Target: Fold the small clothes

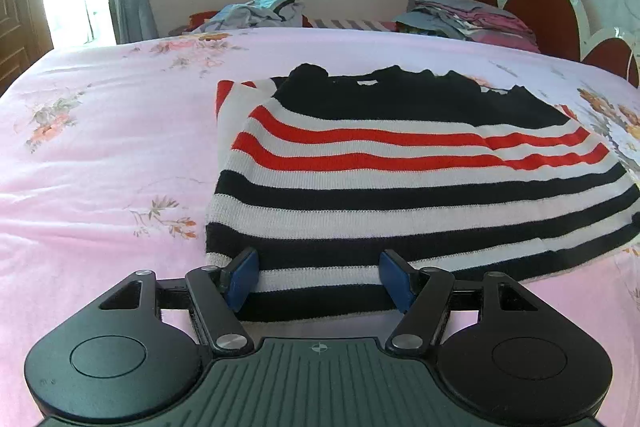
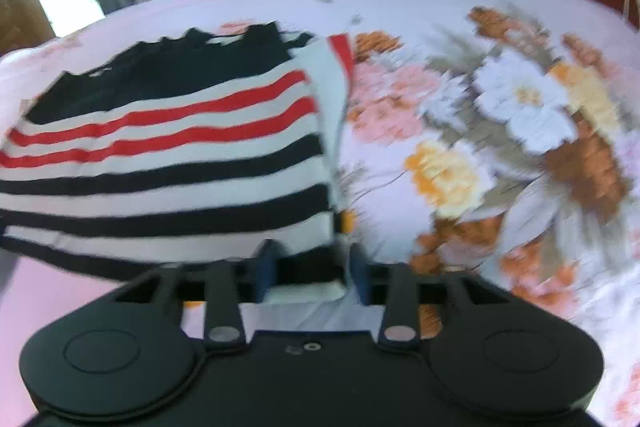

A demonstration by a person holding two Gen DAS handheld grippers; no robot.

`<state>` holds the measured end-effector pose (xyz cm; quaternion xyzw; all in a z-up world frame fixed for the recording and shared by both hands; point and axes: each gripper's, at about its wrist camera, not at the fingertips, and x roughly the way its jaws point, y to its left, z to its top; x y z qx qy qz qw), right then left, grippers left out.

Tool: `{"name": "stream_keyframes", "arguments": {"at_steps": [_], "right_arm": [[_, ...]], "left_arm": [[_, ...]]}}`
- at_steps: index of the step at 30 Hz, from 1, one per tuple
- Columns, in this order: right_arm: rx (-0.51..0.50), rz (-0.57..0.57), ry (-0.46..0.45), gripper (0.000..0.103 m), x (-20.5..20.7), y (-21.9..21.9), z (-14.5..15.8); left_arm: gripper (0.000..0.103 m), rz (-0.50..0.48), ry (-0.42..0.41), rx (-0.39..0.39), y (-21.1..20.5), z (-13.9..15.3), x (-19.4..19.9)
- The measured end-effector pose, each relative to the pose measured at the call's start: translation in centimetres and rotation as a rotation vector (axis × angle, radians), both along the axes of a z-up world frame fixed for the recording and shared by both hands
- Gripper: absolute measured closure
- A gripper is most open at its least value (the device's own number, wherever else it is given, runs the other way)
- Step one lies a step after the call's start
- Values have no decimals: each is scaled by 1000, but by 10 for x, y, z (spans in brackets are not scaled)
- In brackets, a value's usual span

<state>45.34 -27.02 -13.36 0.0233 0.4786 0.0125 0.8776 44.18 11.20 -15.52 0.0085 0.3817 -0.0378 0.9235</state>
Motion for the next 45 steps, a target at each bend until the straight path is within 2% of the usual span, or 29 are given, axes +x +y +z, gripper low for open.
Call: {"name": "stream_keyframes", "arguments": {"at_steps": [3, 6, 8, 10, 12, 14, 15, 17, 19, 20, 23, 34, 35, 36, 38, 40, 43, 44, 45], "right_arm": [[-33, -5, -13, 85, -18, -3, -4], [8, -44, -15, 85, -21, -7, -5], [-9, -56, -3, 84, -16, -5, 1], [-81, -65, -67, 76, -21, 0, 15], [-100, -37, -121, 77, -28, 9, 25], [-100, -9, -164, 80, -31, 16, 28], [-108, 1, -167, 79, -31, 20, 26], [-109, 12, -111, 83, -24, 22, 13], [-152, 1, -58, 82, -21, 20, -4], [-151, 2, -62, 78, -22, 18, -6], [-103, -19, -46, 79, -18, 10, -7], [-134, -6, -24, 76, -18, 16, -7], [-137, -4, -18, 76, -18, 17, -6], [-138, -6, -11, 76, -18, 17, -4], [-123, -24, -42, 76, -25, 16, 8], [-104, -27, -97, 72, -40, 14, 22], [-88, -9, -153, 52, -62, 14, 36], [-83, -2, -165, 49, -68, 15, 39], [-74, 3, -167, 54, -71, 16, 40]], "left_arm": [[37, 1, -2, 19, 2, -3, -4], [37, -5, -12, 27, 2, -5, -6], [37, -3, -9, 32, 1, 0, -4], [36, 8, -37, 54, 1, 8, -8], [36, 21, -50, 67, 3, 10, -9], [36, 30, -26, 56, 6, 4, -6], [36, 30, -20, 59, 6, 1, -6], [36, 33, -16, 64, 7, -2, -5], [36, 35, -14, 66, 7, -2, -4], [36, 35, -12, 67, 7, -2, -4], [35, 35, -10, 66, 8, -4, -3], [31, 39, 10, 64, 9, -5, 1], [25, 50, 20, 68, 9, -5, 2], [13, 70, 38, 78, 11, -6, 4], [12, 128, 68, 19, 23, -4, 3], [12, 177, 44, -35, 36, 2, -9], [12, 205, 14, -152, 50, 7, -32], [16, 211, 11, -219, 53, 7, -38], [25, 219, 15, -297, 57, 4, -43]]}}
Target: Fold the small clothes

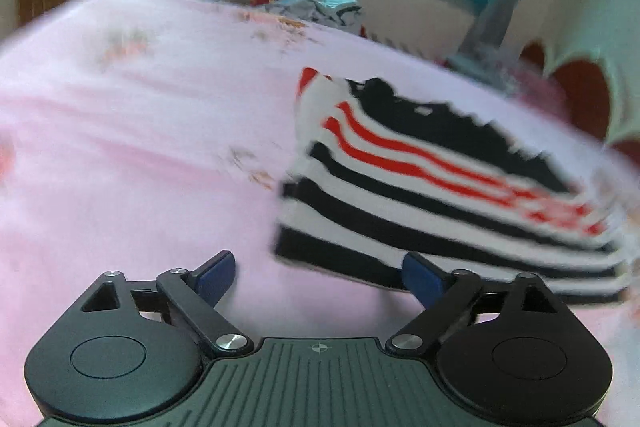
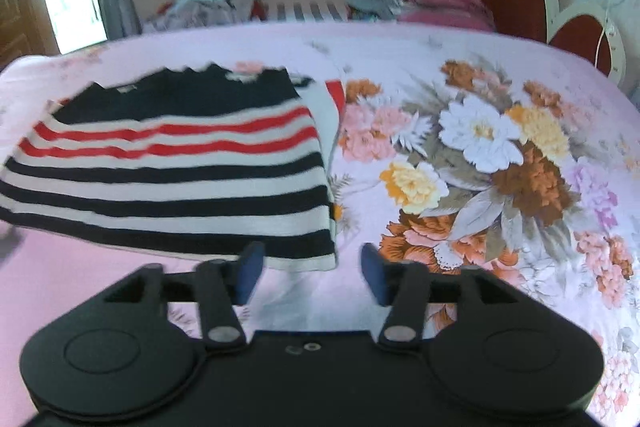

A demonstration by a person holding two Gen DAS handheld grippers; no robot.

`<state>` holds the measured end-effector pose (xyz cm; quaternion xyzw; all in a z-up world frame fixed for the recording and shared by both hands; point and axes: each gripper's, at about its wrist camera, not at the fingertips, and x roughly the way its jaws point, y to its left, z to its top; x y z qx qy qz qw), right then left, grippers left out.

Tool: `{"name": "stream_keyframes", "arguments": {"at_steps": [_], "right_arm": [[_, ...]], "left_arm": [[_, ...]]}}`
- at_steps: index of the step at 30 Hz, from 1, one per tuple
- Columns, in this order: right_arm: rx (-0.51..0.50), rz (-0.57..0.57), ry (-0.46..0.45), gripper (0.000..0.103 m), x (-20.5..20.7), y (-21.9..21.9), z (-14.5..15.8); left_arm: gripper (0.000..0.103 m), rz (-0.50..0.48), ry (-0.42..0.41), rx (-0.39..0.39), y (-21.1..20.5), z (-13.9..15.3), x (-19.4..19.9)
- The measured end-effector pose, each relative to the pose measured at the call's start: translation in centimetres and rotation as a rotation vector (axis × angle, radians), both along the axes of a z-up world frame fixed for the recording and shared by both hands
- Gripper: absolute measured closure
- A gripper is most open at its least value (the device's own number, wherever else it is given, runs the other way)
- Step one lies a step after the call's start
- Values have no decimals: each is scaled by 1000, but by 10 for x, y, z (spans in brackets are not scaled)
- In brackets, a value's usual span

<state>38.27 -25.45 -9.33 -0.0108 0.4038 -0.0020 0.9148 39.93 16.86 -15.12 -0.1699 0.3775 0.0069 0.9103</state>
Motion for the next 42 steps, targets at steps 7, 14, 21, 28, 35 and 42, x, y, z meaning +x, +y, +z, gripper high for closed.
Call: {"name": "stream_keyframes", "arguments": {"at_steps": [7, 14, 21, 28, 35, 42], "right_arm": [[138, 50, 10, 86, 14, 18, 5], [181, 189, 37, 96, 90, 59, -6], [238, 303, 77, 97, 162, 97, -30], [233, 391, 109, 99, 173, 119, -48], [199, 390, 108, 103, 170, 121, -52], [333, 287, 16, 95, 158, 83, -29]], "left_arm": [[38, 168, 1, -423, 3, -35, -2], [38, 264, -85, -415, -3, -45, 38], [73, 387, -88, -423, 1, -52, 65], [86, 365, -166, -472, 3, -23, 66], [86, 403, -53, -462, 8, -43, 76], [87, 195, -176, -329, -34, 23, 80]]}}
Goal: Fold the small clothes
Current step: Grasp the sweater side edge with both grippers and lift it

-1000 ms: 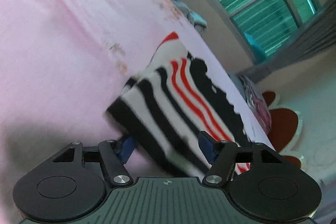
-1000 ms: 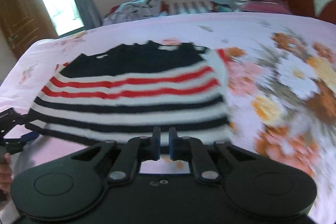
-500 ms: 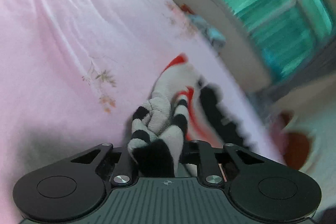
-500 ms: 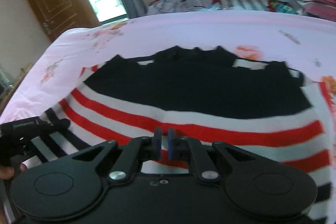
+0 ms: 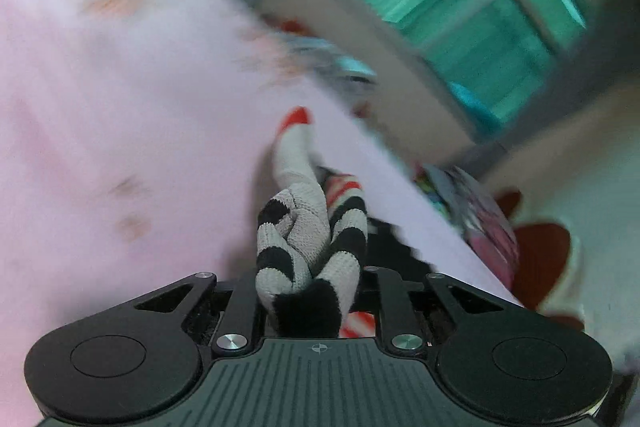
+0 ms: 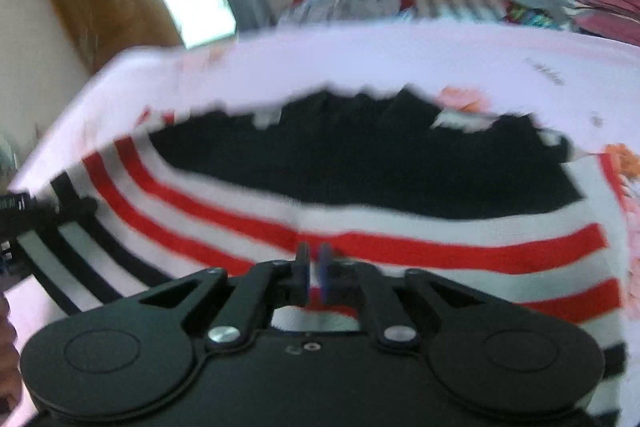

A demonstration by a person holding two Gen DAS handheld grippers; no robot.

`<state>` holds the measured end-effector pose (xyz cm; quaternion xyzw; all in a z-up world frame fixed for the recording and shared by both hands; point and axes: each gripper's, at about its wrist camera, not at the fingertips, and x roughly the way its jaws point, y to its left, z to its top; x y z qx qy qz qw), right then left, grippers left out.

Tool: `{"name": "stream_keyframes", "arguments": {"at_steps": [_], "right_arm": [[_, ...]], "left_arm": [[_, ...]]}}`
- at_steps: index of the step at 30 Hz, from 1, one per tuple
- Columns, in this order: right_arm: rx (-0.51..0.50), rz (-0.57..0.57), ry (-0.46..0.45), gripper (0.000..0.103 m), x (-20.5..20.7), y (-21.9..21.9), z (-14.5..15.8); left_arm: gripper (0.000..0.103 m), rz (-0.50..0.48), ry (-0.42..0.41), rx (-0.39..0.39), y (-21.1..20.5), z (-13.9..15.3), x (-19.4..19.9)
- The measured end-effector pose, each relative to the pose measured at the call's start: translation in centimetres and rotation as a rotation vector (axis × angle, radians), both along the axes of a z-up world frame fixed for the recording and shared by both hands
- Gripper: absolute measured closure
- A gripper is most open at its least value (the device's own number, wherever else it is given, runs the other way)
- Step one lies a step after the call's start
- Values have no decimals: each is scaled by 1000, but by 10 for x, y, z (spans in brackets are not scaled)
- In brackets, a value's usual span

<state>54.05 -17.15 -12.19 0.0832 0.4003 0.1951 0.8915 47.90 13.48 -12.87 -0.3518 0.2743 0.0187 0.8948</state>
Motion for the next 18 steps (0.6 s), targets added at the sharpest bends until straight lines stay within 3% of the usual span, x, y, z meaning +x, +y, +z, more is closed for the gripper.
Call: {"name": "stream_keyframes", "arguments": {"at_steps": [4, 7, 9, 11, 13, 14, 15, 18], "right_arm": [[102, -160, -26, 95, -24, -64, 18], [143, -276, -53, 94, -43, -112, 34], [163, -338, -66, 94, -58, -139, 43], [196, -387, -62, 92, -72, -162, 46], [216, -422, -42, 84, -82, -179, 46], [225, -439, -26, 78, -87, -186, 46], [241, -449, -18, 66, -93, -192, 45], [282, -440, -18, 54, -101, -197, 44]], "left_arm": [[87, -195, -59, 129, -63, 48, 14], [87, -353, -43, 237, -127, 63, 30], [87, -452, 10, 316, -166, 60, 38], [86, -586, 137, 363, -210, 36, 54], [71, -701, 236, 432, -247, 8, 59], [50, -728, 190, 493, -261, 7, 52], [41, -757, 170, 506, -269, 14, 46], [41, -775, 78, 461, -262, 48, 34]]}}
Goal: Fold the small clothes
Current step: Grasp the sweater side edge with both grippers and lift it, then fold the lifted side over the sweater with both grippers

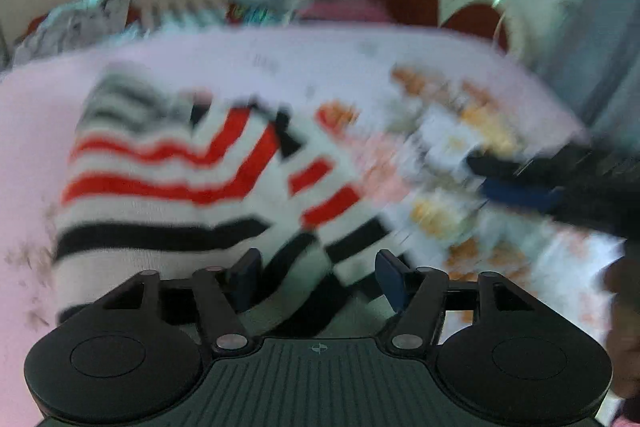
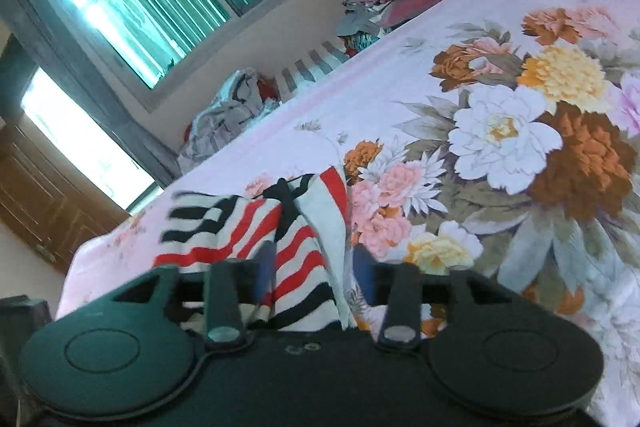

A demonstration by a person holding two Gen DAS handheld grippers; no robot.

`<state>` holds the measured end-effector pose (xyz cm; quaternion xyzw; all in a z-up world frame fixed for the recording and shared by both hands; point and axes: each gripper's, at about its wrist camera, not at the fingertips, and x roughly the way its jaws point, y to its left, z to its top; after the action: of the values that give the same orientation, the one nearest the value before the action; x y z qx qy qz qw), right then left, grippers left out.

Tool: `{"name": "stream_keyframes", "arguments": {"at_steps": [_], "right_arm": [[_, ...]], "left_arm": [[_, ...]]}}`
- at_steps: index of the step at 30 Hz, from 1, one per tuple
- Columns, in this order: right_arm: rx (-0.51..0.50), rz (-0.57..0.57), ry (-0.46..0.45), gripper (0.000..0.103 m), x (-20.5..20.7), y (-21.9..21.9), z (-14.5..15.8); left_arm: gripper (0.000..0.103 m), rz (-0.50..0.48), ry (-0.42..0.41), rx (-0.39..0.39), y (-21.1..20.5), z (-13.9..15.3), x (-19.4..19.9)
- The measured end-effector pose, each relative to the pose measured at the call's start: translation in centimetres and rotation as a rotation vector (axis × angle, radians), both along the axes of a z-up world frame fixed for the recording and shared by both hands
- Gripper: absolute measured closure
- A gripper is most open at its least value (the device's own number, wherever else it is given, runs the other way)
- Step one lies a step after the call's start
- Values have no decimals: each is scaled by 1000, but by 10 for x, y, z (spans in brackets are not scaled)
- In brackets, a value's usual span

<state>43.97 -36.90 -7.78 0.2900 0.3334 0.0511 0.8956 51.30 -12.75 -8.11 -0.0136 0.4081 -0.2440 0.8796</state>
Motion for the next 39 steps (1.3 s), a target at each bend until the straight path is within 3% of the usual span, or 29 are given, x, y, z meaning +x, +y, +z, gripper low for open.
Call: {"name": "stream_keyframes", "arguments": {"at_steps": [3, 5, 7, 9, 14, 19, 21, 23, 26, 30, 32, 34, 35, 39], "right_arm": [[62, 62, 14, 52, 8, 8, -1], [95, 114, 33, 52, 21, 21, -6], [111, 166, 57, 47, 37, 37, -11], [103, 205, 80, 45, 52, 52, -19], [92, 248, 186, 45, 86, 72, -46], [41, 333, 222, 48, 104, 96, -58], [-61, 363, 218, 69, 108, 110, -53], [-130, 410, 161, 82, 105, 117, -40], [-253, 425, 36, 83, 92, 121, -12], [-317, 384, -64, 84, 70, 94, 17], [-327, 353, -58, 84, 65, 76, 12], [-298, 330, 25, 84, 71, 59, -12], [-261, 318, 74, 84, 76, 52, -26], [-197, 295, 74, 83, 76, 42, -43]], "left_arm": [[41, 91, -74, -91, 53, 30, -5], [41, 190, -102, -78, 86, 29, 10], [43, 266, -68, -58, 118, 17, 24], [60, 313, -1, -85, 144, -2, 34], [60, 356, 67, -155, 166, -37, 38], [60, 348, 73, -113, 149, -54, 43], [66, 346, 69, -111, 145, -57, 46], [85, 325, 50, -132, 145, -53, 44], [87, 277, -25, -85, 128, -40, 43], [87, 191, -68, -62, 98, -28, 49], [87, 140, -57, -22, 78, -29, 53], [87, 86, -23, 83, 53, -40, 56], [87, 78, -45, 120, 45, -42, 55], [87, 85, -67, 147, 39, -38, 50]]}}
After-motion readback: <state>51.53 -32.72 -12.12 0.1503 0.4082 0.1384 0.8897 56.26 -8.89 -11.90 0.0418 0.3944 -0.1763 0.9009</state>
